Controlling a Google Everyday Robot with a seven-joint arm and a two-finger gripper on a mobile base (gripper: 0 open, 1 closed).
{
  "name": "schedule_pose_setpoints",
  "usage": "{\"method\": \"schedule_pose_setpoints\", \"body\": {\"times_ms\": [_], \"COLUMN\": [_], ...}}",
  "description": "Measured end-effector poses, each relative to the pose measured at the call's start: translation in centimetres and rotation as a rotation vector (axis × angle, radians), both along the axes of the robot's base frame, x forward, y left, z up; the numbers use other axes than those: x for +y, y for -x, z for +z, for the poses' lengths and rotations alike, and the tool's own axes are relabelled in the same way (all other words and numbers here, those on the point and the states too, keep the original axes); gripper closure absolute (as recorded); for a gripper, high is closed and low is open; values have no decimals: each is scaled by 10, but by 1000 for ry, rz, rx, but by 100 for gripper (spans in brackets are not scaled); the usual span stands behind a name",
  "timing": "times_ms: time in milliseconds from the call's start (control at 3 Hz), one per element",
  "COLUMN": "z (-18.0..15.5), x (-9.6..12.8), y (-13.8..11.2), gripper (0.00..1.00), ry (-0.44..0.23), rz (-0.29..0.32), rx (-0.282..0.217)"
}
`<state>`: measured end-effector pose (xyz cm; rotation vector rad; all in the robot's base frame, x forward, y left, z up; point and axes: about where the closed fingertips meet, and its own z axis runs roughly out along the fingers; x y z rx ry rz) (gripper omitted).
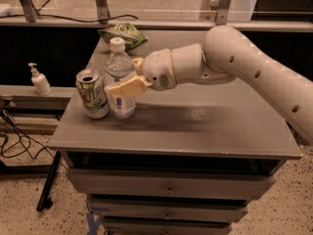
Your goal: Move blue plastic bottle near 7up can
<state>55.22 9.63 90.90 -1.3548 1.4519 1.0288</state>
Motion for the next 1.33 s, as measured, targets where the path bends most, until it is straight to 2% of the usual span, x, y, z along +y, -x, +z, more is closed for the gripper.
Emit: {"method": "schedule_pose_setpoints", "body": {"times_ms": [333, 667, 1000, 1333], "z": [-1, -2, -2, 1], "x": [0, -1, -3, -17], "y": [1, 1, 0, -7], "gripper": [12, 0, 0, 0], "ry": [3, 6, 7, 3], "rz": [3, 1, -4, -43], "rx": [-2, -2, -1, -4]}}
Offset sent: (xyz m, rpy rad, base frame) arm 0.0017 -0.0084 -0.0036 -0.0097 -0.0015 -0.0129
